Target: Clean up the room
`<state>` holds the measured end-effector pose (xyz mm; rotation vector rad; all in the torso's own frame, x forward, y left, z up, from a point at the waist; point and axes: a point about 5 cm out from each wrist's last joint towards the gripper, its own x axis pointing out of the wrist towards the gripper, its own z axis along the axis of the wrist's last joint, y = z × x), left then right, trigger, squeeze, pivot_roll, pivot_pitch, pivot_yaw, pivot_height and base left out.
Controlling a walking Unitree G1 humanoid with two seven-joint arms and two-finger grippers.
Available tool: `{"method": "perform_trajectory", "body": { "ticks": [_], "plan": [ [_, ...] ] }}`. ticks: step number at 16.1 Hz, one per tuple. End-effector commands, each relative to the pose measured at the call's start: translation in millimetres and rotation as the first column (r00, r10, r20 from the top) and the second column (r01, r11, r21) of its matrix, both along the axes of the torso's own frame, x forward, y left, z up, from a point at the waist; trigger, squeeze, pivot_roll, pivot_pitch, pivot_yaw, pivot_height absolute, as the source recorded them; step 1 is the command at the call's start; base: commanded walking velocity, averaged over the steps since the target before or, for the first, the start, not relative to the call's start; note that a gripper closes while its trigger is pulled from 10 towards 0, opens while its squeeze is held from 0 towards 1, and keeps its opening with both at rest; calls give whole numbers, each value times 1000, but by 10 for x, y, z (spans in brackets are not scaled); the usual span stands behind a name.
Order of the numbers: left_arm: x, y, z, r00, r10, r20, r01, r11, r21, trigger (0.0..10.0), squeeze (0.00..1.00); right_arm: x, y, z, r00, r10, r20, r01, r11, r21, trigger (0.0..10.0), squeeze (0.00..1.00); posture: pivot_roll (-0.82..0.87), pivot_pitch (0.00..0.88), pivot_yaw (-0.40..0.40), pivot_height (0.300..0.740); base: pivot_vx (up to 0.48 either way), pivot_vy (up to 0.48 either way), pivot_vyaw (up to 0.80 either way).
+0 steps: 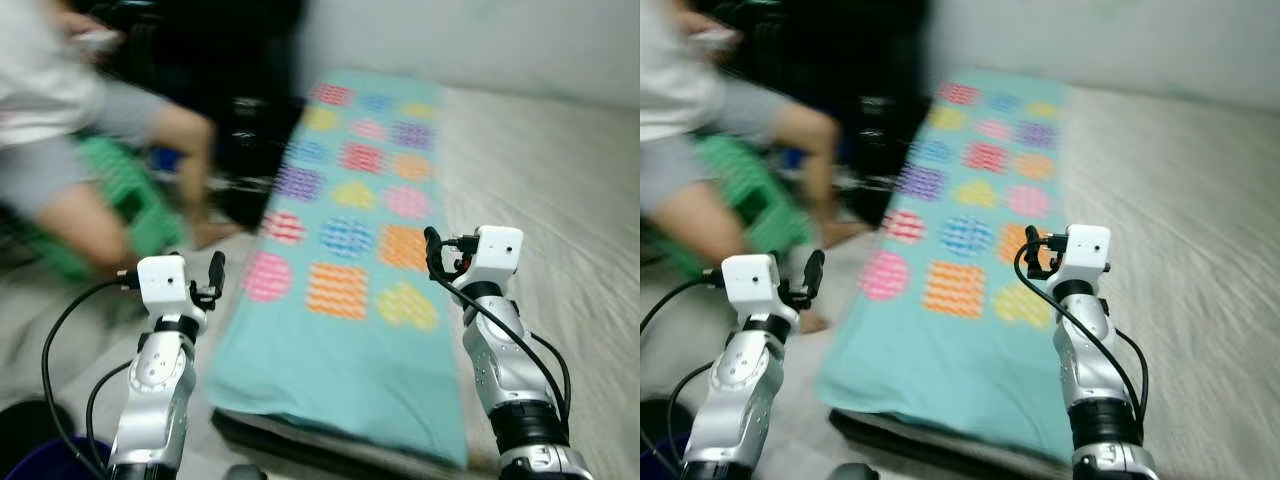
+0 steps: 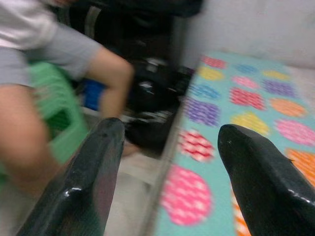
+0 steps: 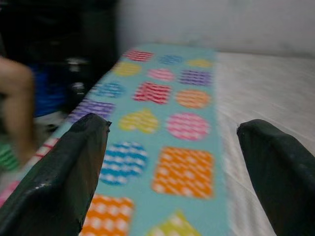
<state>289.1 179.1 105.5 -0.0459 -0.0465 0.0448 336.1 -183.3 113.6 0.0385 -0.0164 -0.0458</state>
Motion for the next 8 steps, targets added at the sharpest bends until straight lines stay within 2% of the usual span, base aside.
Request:
{"method": "perform_trajectory", "body": {
  "ticks": [1,4,6,8],
  "plan": [
    [8,42,-36,1000,19,-6,-19,1000,11,10000,0,7,0,-8,1000,-5,3,5,1000,-10,10000,0,0,0,-23,740,0,0,-406],
    [17,29,-48,1000,22,3,-22,1000,8,10000,0,-22,-77,-46,1000,-27,-2,26,999,-30,10000,0,-8,0,-30,740,0,0,-419],
    [-18,-1,-113,1000,6,-7,-6,1000,15,10000,0,-61,-147,-122,998,-63,-28,63,998,-21,10000,0,-14,0,-25,740,0,0,-453],
    [-81,-17,-182,1000,0,-21,1,1000,10,10000,0,-114,-188,-189,995,-91,-50,91,996,-9,10000,0,-19,0,-18,740,0,0,-716]
  ]
}}
